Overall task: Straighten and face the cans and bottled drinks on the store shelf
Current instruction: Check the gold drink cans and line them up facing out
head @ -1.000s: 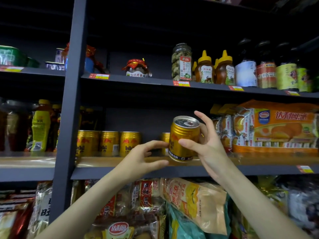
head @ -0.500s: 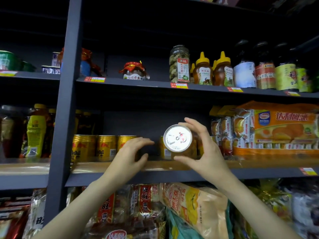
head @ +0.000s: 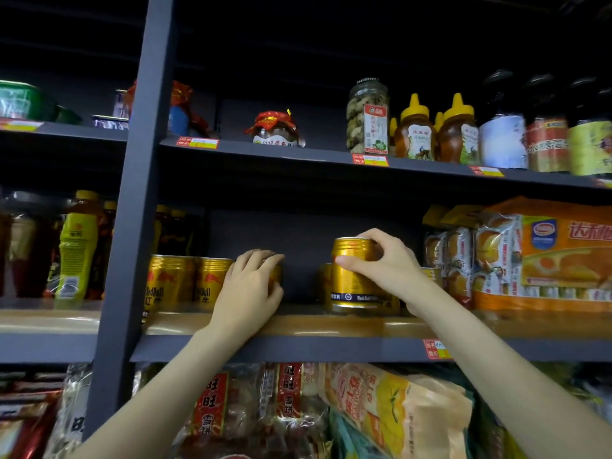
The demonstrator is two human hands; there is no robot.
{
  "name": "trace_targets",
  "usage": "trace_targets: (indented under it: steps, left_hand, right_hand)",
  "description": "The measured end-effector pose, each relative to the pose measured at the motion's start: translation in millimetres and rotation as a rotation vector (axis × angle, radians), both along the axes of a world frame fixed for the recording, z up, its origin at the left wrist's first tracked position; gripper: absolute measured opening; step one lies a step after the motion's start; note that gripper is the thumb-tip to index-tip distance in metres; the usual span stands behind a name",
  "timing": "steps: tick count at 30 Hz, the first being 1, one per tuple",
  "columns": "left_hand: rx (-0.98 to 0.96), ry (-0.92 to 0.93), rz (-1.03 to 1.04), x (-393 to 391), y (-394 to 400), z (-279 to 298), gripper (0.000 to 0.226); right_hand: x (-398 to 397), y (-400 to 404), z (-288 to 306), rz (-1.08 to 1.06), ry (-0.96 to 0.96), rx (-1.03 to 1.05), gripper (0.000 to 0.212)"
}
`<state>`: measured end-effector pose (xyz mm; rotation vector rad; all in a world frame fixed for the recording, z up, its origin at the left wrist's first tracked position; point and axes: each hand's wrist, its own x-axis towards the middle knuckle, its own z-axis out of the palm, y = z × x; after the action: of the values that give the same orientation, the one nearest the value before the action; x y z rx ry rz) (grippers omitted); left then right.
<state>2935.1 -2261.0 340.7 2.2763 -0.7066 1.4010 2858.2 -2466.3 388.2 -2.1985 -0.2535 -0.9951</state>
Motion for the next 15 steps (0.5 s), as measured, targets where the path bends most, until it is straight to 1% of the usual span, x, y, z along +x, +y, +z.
trace_targets:
  steps: [4,9,15]
  left_hand:
    - [-0.012,-0.035,-0.023,4,-1,-2,0.049]
    - [-0.011,-0.047,-0.023,5,-1,-3,0.048]
    - [-0.019,-0.060,-0.033,5,0,-4,0.047]
  right_hand:
    - [8,15,6,-0.122,-0.017,-0.118,0.042]
    - [20,31,10,-0.239,-0.027,-0.192,0.052]
    - [34,27,-2,-0.250,-0.011,-0.214,0.051]
